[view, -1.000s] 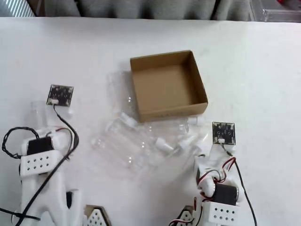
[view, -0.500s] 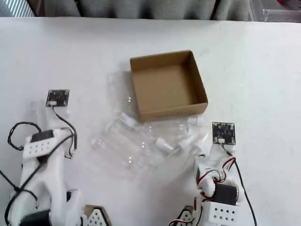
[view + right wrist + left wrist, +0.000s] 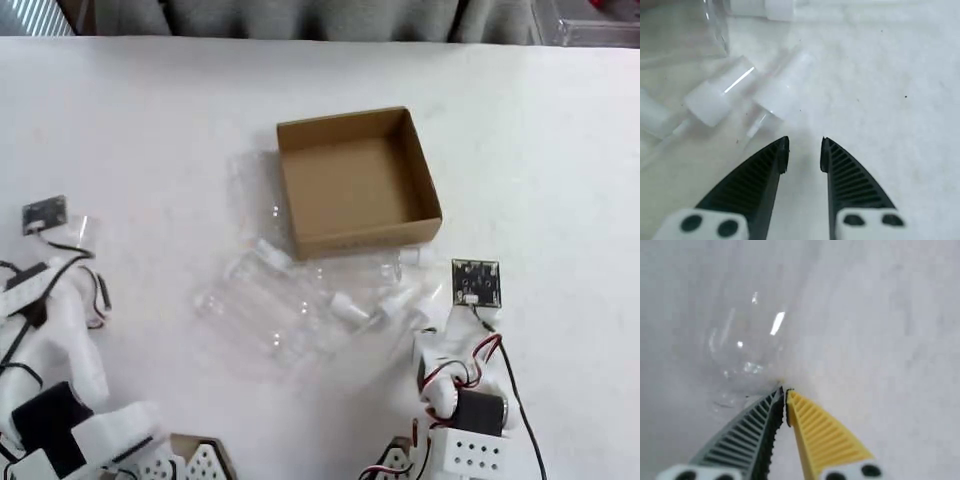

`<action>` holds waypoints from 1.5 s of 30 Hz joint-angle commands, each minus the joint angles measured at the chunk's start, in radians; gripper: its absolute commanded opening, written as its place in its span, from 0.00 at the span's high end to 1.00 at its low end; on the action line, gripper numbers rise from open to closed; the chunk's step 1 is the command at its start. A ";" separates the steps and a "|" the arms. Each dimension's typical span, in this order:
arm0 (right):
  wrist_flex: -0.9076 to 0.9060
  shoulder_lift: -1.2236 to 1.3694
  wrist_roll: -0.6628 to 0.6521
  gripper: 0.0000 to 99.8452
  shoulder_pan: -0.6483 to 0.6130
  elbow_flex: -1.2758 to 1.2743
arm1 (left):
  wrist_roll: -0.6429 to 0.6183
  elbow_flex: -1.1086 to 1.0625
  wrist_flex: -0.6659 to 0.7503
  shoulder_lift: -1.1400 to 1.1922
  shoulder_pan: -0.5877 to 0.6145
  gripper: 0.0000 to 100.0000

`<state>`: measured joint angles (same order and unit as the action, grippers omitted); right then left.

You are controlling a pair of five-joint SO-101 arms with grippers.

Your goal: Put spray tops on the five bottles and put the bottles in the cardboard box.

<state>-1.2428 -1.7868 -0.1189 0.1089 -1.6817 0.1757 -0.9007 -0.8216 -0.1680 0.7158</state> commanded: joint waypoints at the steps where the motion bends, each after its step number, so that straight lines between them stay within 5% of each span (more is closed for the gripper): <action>1: 0.018 -0.013 -0.009 0.92 0.008 -0.009 | -0.003 0.087 0.015 0.008 0.073 0.98; 10: 0.018 -0.013 -0.009 0.92 0.008 -0.009 | -0.012 0.265 0.203 0.186 0.154 0.98; 18: 0.018 -0.012 -0.009 0.92 0.008 -0.009 | -0.110 0.539 0.063 0.410 0.209 0.98; 30: 0.018 -0.012 -0.009 0.92 0.008 -0.009 | -0.299 0.876 -0.267 0.430 0.208 0.98; 37: 0.018 -0.012 -0.009 0.92 0.008 -0.009 | -0.540 1.155 -0.269 0.440 0.209 0.98; 45: 0.018 -0.012 -0.009 0.92 0.008 -0.009 | -0.614 1.186 -0.150 0.443 0.147 0.98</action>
<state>-1.2428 -1.7868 -0.1189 0.1089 -1.6817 -0.4043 0.2516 -1.0549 0.2831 0.9060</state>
